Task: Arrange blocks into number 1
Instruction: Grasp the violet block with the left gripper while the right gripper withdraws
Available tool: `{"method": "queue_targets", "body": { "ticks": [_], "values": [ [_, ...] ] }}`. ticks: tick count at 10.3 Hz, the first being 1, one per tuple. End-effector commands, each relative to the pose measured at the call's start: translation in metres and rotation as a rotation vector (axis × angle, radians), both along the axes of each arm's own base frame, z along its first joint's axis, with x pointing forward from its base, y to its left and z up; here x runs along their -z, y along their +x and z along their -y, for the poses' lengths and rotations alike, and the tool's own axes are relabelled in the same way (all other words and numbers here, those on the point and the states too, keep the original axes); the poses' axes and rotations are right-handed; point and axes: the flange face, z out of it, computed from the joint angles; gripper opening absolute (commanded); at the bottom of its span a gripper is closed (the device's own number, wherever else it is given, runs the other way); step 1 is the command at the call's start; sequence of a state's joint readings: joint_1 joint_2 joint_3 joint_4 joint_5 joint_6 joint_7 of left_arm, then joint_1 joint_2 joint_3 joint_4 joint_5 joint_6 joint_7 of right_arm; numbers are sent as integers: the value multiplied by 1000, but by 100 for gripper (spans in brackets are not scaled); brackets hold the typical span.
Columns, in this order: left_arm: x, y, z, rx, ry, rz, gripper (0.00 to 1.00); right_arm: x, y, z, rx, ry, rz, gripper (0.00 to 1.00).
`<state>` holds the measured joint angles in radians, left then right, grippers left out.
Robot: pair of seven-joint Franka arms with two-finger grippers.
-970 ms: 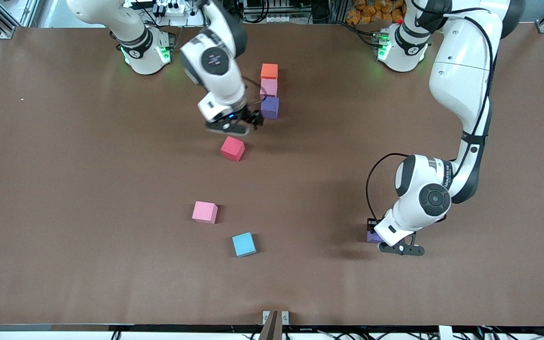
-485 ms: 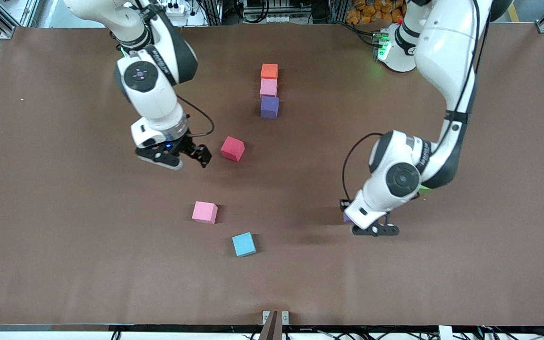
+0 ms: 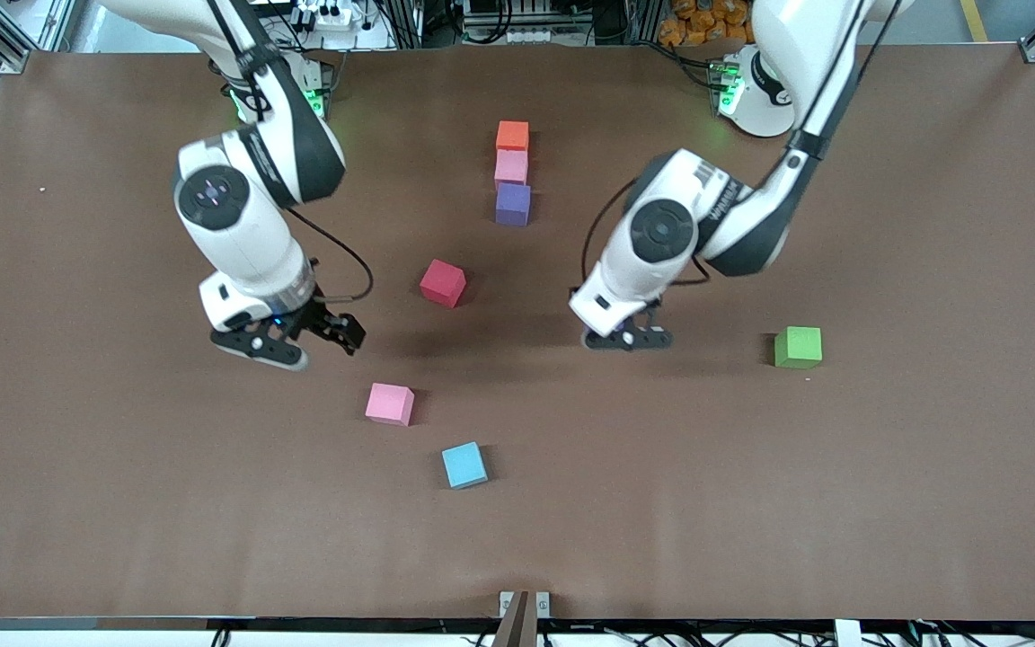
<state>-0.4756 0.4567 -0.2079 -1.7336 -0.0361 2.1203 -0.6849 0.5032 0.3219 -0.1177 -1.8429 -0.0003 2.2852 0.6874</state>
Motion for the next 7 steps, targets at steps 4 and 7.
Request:
{"method": "queue_targets", "body": {
  "ticks": [4,7],
  "values": [
    [32,-99,99,-33,0,-16,0,52,18,-24,36,72,4,100],
    [68,-121,122,-44,-22,-20,0,84,-26,-29,16,48,-80,100]
  ]
}}
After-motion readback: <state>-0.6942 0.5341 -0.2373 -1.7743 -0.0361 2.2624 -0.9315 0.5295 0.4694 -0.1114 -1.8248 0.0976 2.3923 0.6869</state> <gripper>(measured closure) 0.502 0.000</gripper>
